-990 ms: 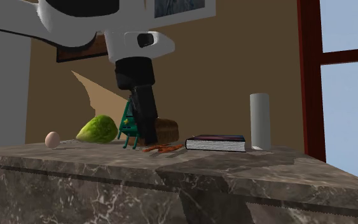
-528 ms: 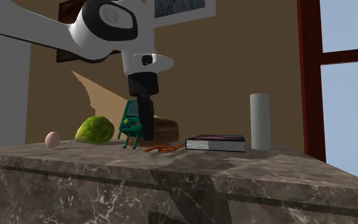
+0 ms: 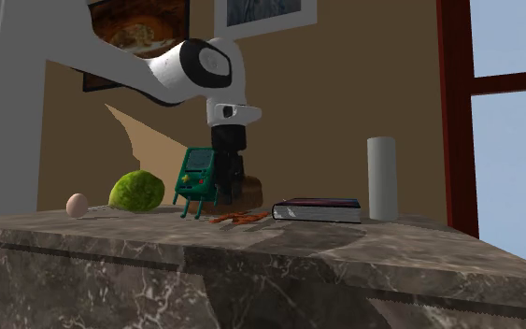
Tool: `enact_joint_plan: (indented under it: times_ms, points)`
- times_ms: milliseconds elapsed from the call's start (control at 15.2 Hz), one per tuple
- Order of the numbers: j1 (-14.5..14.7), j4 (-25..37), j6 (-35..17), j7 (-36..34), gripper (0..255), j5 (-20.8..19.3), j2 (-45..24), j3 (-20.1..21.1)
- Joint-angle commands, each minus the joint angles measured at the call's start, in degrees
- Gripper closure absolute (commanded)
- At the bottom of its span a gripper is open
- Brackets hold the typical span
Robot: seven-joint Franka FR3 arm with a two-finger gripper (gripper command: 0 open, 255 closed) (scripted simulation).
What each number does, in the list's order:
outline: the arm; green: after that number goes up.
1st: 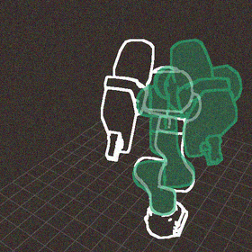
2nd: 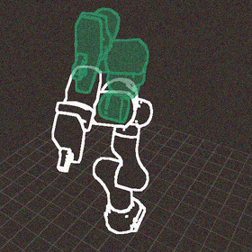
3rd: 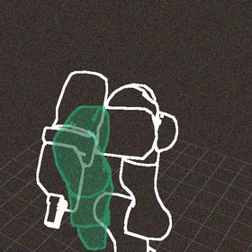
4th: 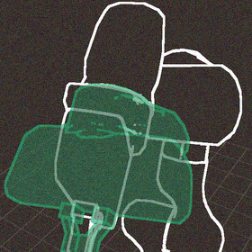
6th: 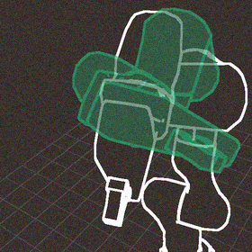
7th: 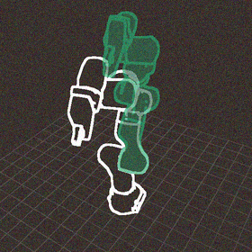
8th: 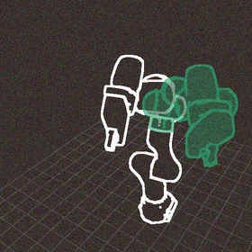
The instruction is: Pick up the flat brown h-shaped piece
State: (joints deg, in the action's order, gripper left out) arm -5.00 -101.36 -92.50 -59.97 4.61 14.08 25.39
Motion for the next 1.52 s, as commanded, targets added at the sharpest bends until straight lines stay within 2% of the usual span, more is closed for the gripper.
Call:
enact_joint_plan:
  times_ms: [0,198,264,726,858,924,1452]
  points:
    - [-0.3,5.8,1.1,-6.7,0,-1.6,-6.0,2.5]
    - [0.8,15.4,3.5,-16.1,0,-5.2,-15.5,5.2]
    - [1.0,15.8,3.6,-16.4,0,-5.3,-15.8,5.1]
    - [0.7,7.8,-2.8,-15.7,0,-4.3,-13.9,4.7]
    - [0.7,7.8,-2.8,-15.7,0,-4.3,-13.9,4.7]
    - [0.6,7.7,-2.9,-15.7,255,-4.3,-13.8,4.7]
    - [0.6,7.5,-2.9,-15.6,255,-4.2,-13.7,4.6]
